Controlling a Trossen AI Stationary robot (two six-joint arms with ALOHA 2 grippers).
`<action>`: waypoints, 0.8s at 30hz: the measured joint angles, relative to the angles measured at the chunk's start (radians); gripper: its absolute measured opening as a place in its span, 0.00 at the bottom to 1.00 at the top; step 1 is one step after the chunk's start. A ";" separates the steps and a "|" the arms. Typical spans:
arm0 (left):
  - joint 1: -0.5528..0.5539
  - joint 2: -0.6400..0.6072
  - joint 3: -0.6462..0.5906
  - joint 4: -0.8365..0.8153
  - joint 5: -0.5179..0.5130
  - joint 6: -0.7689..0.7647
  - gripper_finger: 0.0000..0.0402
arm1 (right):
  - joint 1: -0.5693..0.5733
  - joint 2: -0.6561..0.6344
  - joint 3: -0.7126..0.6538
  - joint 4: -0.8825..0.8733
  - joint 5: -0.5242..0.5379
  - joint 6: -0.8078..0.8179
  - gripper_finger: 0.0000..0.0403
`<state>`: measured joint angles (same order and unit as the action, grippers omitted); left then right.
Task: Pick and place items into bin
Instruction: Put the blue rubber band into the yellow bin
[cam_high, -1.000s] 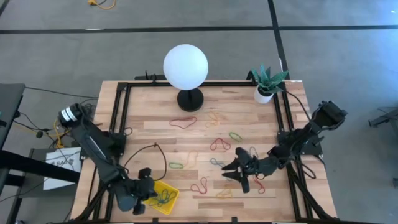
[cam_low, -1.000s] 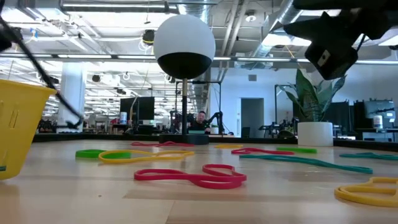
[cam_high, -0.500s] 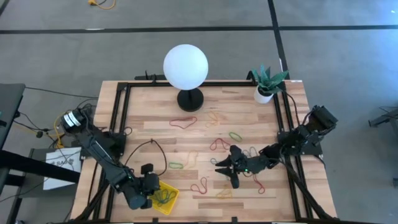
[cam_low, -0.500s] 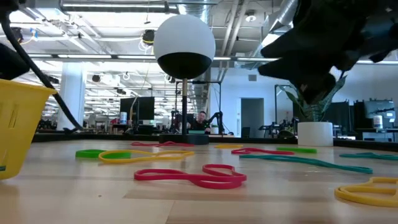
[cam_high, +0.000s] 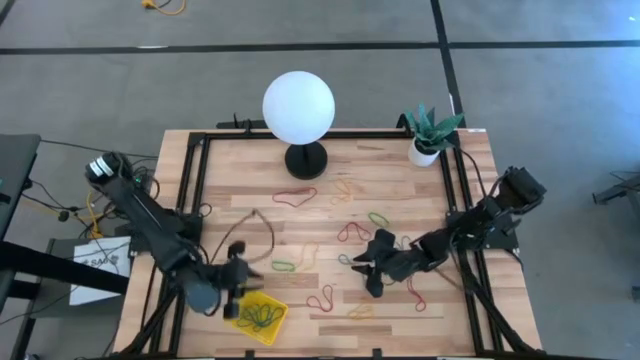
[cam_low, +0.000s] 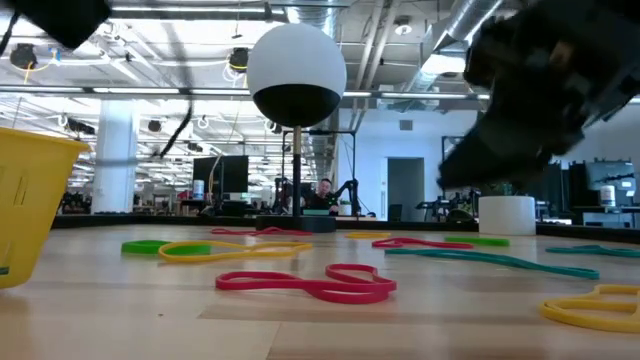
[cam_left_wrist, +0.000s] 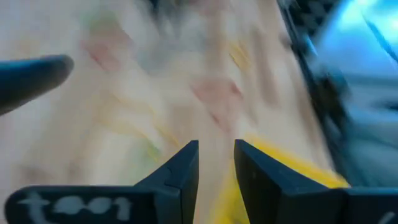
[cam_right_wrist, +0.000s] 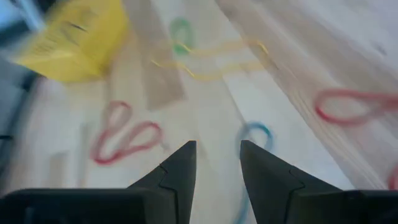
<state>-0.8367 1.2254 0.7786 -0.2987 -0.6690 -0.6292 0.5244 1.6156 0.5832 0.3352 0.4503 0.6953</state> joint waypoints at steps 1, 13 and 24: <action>0.006 -0.026 0.000 0.000 -0.071 0.038 0.22 | 0.003 0.012 0.017 -0.046 0.000 0.009 0.29; 0.084 -0.191 0.000 -0.006 -0.261 0.181 0.22 | 0.012 0.064 0.217 -0.451 0.088 0.001 0.29; 0.104 -0.191 0.000 -0.026 -0.256 0.181 0.22 | -0.003 0.172 0.216 -0.466 0.060 0.070 0.29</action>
<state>-0.7322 1.0340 0.7788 -0.3243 -0.9252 -0.4483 0.5214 1.7878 0.7994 -0.1312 0.5106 0.7648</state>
